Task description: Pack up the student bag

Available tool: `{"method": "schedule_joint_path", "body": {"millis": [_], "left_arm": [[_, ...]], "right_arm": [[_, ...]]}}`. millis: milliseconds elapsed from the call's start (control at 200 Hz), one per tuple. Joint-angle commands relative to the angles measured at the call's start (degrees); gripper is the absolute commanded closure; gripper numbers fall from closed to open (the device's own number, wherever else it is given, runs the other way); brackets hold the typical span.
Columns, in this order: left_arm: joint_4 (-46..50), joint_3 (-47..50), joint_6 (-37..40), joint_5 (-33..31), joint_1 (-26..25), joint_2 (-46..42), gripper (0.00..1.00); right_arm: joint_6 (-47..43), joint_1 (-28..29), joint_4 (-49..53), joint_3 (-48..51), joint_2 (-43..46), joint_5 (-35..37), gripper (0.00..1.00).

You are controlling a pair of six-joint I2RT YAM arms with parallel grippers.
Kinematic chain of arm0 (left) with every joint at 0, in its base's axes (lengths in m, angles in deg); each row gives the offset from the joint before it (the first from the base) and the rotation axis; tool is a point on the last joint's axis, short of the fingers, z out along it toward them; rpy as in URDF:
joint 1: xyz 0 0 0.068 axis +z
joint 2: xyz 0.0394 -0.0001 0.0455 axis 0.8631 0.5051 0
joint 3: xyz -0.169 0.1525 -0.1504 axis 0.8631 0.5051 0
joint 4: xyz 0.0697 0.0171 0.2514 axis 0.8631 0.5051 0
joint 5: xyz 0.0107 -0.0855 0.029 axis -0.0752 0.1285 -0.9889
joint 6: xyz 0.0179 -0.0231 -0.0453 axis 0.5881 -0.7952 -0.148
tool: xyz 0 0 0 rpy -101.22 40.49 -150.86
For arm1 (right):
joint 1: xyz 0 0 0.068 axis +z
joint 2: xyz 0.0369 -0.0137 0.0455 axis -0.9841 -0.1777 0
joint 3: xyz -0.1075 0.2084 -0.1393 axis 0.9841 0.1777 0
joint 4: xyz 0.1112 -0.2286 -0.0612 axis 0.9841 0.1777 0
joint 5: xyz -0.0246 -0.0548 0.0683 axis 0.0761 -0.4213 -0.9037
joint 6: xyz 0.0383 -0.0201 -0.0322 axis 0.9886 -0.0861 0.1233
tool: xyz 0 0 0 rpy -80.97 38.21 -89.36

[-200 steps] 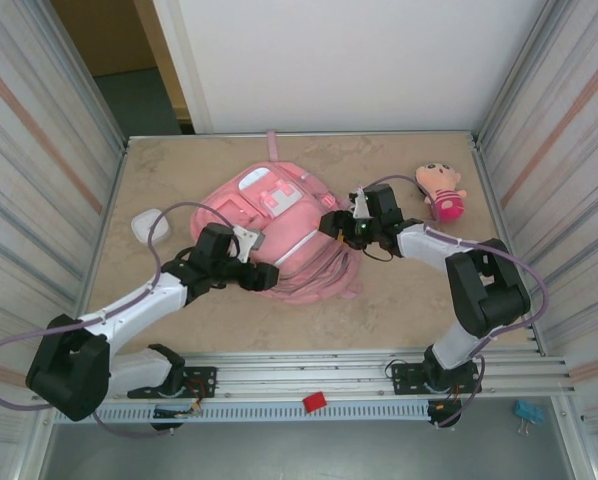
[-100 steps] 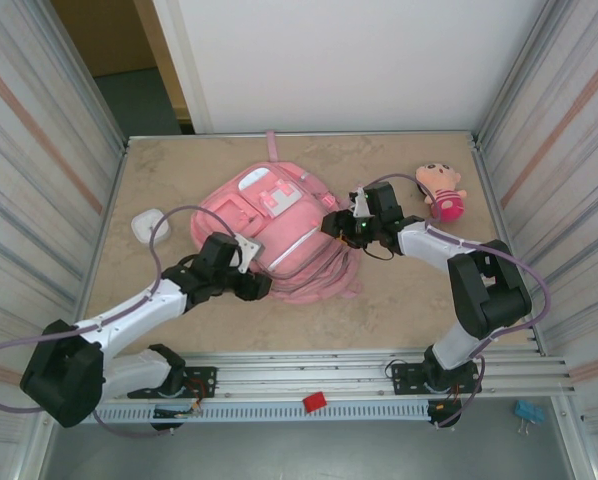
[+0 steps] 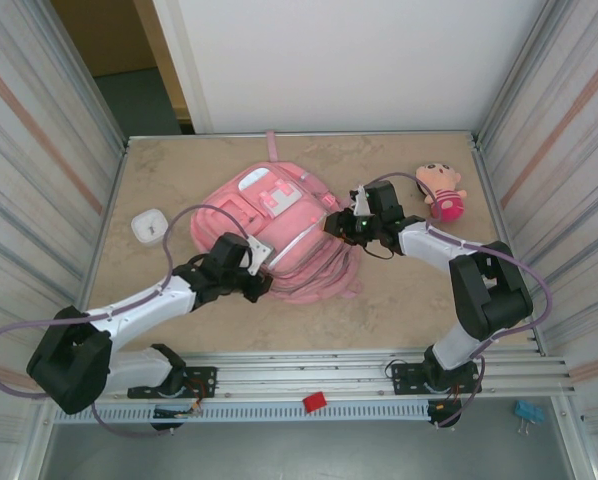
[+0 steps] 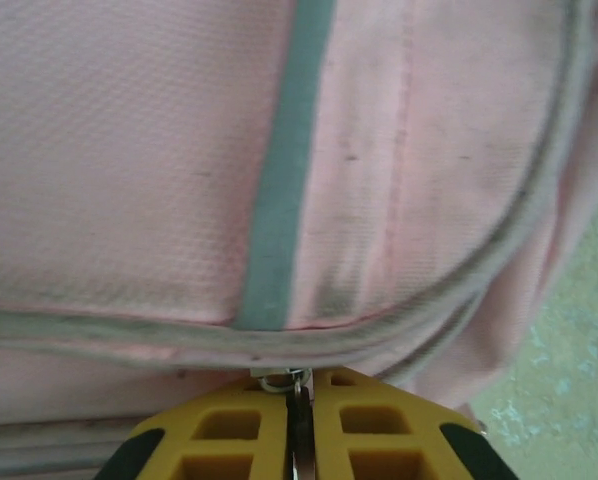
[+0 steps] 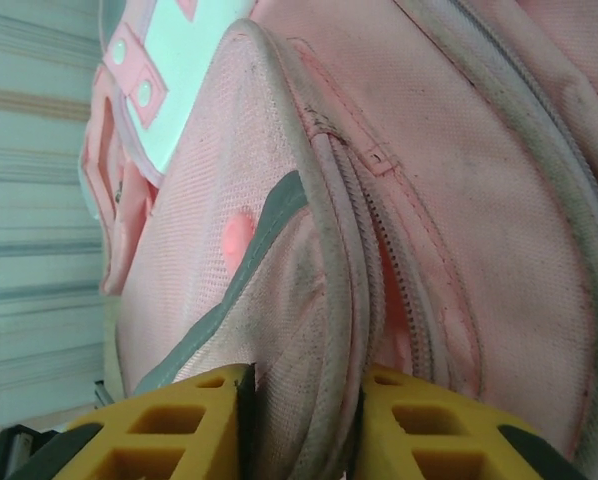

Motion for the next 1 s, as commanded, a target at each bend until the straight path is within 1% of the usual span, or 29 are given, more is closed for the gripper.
{"method": "schedule_joint_path", "body": {"millis": [0, 65, 215, 331, 456, 516, 566, 656, 762, 907, 992], "left_arm": [[-0.9, -1.1, -1.3, 5.4, -2.1, -0.8, 0.9], [-1.6, -0.9, -2.3, 6.6, -3.1, -1.2, 0.91], [-5.3, -1.2, -4.7, 9.6, -5.7, -1.7, 0.92], [-8.1, -2.0, -6.7, 8.7, -8.8, -0.6, 0.88], [-11.4, -3.7, -9.0, 7.4, -11.4, 2.3, 0.75], [-10.6, -5.5, -8.5, 6.9, -12.0, 3.3, 0.68], [-8.5, -7.0, -7.7, 6.3, -12.2, 3.4, 0.6], [-3.7, -8.6, -4.9, 3.8, -12.3, 0.8, 0.47], [0.9, -8.0, 0.2, -1.7, -12.4, -5.6, 0.39], [3.3, -4.9, 10.0, -10.9, -12.4, -15.0, 0.36], [3.2, -2.8, 17.8, -12.4, -12.4, -18.0, 0.36]], "right_arm": [[1.0, 0.0, -3.4, -0.6, 1.4, -3.3, 0.77], [1.7, 0.0, -4.4, -0.6, 1.0, -3.6, 0.81], [3.6, 0.2, -7.1, -0.3, 0.7, -3.4, 0.84], [4.2, 0.6, -7.8, -0.4, 1.1, -2.2, 0.86], [4.0, 1.0, -7.7, -0.6, 1.3, -2.3, 0.86], [3.8, 1.0, -7.6, -0.6, 1.4, -2.4, 0.86], [3.4, 0.9, -7.2, -0.4, 1.9, -2.2, 0.86], [2.6, 0.7, -6.3, 0.0, 2.8, -2.0, 0.85], [1.4, 0.1, -5.4, 0.6, 4.1, -1.7, 0.84], [0.2, -0.1, -4.5, 0.9, 5.0, -1.4, 0.84], [0.2, -0.1, -5.0, 1.1, 5.1, -1.7, 0.84]]}}
